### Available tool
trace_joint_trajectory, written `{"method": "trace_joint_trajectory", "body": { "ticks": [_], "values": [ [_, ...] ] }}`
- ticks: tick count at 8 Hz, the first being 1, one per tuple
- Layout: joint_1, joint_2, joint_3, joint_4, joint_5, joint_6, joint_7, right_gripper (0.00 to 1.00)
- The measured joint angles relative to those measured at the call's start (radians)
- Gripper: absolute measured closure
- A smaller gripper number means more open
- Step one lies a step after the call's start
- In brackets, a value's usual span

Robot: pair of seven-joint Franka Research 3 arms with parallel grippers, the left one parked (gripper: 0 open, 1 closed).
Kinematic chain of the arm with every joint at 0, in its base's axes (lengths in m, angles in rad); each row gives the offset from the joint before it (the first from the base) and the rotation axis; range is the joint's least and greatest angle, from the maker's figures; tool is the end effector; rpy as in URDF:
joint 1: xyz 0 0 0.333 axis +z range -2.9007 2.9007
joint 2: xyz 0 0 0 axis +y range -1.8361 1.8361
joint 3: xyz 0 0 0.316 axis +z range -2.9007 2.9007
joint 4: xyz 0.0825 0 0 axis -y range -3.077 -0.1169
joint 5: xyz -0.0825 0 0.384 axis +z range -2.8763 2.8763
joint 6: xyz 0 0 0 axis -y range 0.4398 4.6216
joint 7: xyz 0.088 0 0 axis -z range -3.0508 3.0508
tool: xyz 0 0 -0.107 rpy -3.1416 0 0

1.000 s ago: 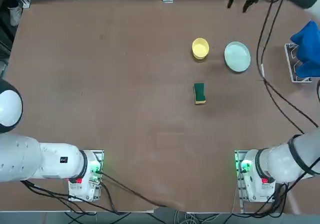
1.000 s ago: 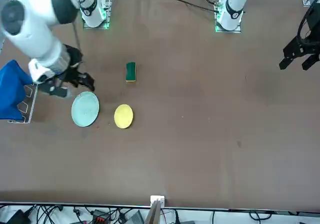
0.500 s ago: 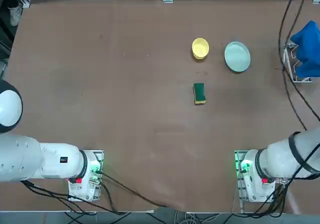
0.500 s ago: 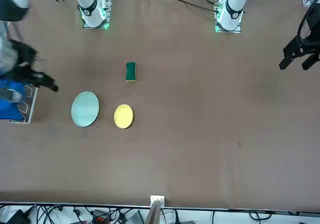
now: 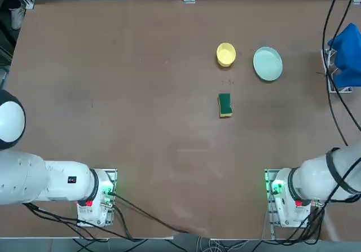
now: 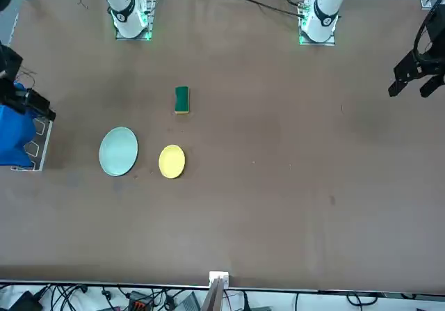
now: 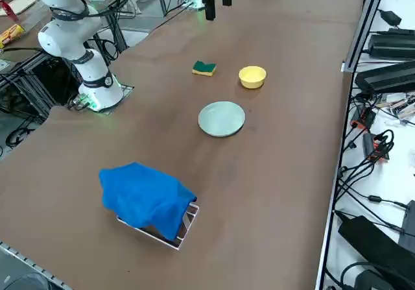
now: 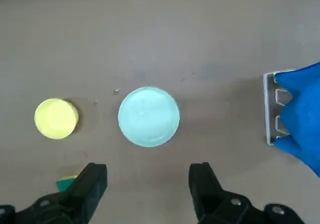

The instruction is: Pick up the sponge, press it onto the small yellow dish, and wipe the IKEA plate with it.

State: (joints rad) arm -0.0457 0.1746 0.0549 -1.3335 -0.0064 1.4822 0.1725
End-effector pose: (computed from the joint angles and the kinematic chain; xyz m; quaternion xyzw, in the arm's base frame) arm 0.5993 0.0015 0.6272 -0.9965 0.0821 0.0129 0.0004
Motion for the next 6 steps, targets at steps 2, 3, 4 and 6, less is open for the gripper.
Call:
{"method": "trace_joint_trajectory", "body": {
  "ticks": [2, 3, 4, 6],
  "values": [
    [-0.024, -0.020, 0.025, -0.016, 0.035, -0.040, 0.000, 0.00],
    [-0.030, -0.039, 0.054, -0.040, 0.034, -0.037, 0.000, 0.00],
    [-0.030, -0.056, 0.074, -0.063, 0.030, -0.035, 0.001, 0.00],
    [-0.031, -0.070, 0.083, -0.082, 0.007, -0.033, 0.001, 0.00]
  ]
}}
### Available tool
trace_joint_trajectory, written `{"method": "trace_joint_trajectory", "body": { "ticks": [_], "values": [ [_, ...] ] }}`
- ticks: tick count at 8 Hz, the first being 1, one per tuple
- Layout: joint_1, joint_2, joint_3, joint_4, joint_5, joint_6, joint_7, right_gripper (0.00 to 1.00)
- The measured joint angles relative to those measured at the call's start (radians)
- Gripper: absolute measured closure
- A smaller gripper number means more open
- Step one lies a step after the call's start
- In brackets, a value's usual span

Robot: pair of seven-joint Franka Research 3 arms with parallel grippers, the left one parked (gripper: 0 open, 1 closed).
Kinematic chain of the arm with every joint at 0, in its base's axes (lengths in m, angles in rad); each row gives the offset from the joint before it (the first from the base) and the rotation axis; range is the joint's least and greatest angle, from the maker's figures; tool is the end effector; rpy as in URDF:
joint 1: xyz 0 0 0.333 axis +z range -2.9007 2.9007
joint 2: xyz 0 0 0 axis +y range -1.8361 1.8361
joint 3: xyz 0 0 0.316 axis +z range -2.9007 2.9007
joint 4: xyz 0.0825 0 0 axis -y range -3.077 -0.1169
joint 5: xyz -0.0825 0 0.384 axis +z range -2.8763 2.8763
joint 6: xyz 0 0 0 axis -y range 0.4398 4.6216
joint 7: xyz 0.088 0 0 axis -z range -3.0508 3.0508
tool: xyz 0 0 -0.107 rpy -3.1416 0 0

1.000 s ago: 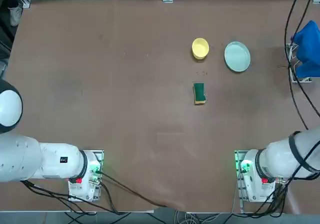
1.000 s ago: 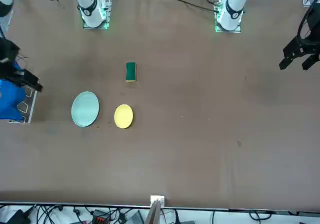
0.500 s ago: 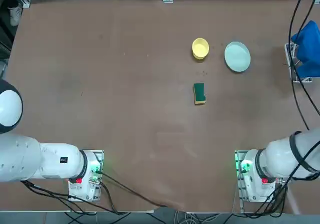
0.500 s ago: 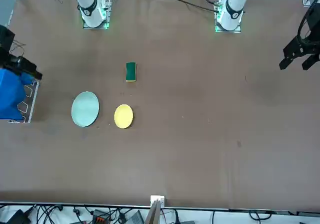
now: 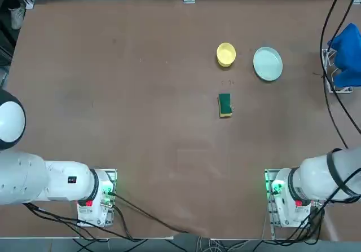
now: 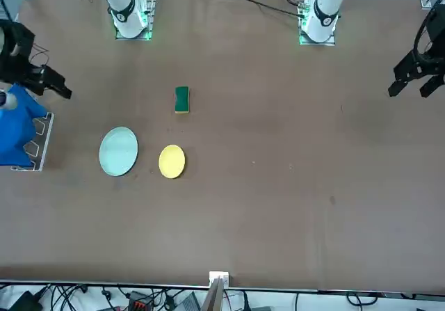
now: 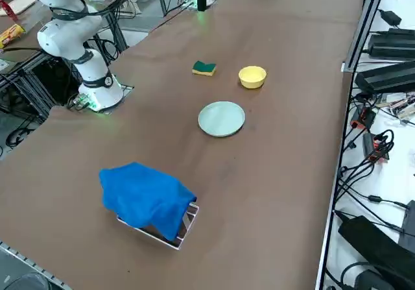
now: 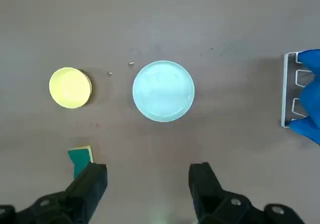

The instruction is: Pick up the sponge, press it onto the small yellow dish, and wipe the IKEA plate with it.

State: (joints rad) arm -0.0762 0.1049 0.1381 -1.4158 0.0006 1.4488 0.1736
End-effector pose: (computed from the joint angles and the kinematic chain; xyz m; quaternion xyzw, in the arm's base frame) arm 0.5735 0.0309 0.6277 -0.9978 0.0559 0.0361 0.0033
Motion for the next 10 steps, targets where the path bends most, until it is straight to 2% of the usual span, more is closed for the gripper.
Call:
{"method": "trace_joint_trajectory", "body": {
  "ticks": [10],
  "values": [
    [-0.002, 0.009, 0.001, -0.016, -0.020, 0.012, 0.000, 0.00]
  ]
}}
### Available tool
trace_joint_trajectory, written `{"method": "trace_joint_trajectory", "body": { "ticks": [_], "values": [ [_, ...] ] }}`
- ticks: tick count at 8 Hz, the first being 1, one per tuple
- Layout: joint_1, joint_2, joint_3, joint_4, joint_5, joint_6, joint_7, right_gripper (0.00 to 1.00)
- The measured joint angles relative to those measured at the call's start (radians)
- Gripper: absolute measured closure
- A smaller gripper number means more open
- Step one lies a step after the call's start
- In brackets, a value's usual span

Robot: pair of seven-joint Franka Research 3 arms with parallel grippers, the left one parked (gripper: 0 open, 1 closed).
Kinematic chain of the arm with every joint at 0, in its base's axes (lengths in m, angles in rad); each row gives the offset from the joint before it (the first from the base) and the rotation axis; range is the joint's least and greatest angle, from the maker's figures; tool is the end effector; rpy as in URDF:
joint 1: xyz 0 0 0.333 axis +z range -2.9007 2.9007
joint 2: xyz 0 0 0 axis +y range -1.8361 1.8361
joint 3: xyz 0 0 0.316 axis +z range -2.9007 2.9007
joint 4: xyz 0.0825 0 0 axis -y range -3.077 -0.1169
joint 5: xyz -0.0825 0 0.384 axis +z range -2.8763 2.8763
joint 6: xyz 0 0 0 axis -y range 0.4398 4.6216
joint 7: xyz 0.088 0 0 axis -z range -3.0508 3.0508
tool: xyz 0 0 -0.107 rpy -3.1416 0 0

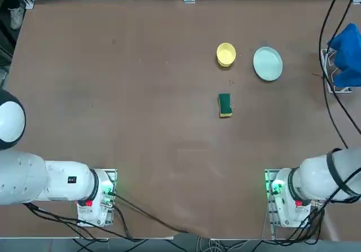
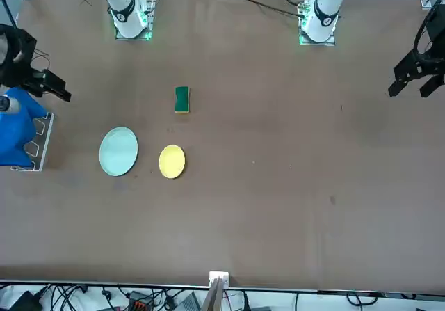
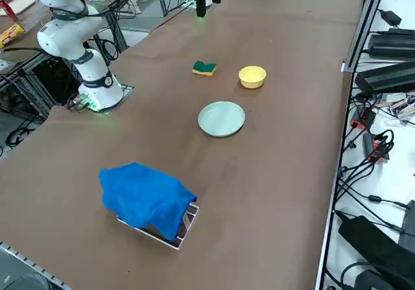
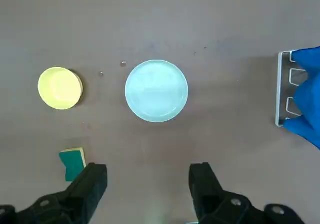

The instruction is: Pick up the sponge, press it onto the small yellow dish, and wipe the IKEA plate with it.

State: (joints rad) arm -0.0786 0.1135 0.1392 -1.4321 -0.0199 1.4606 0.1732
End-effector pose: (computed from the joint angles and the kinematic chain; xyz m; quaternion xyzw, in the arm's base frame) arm 0.5772 0.0277 0.6163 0.9975 -0.0570 -0.0414 0.0069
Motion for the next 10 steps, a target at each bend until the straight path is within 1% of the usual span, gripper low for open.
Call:
{"method": "trace_joint_trajectory", "body": {
  "ticks": [10],
  "values": [
    [-0.001, 0.000, 0.000, -0.003, 0.000, 0.000, 0.000, 0.00]
  ]
}}
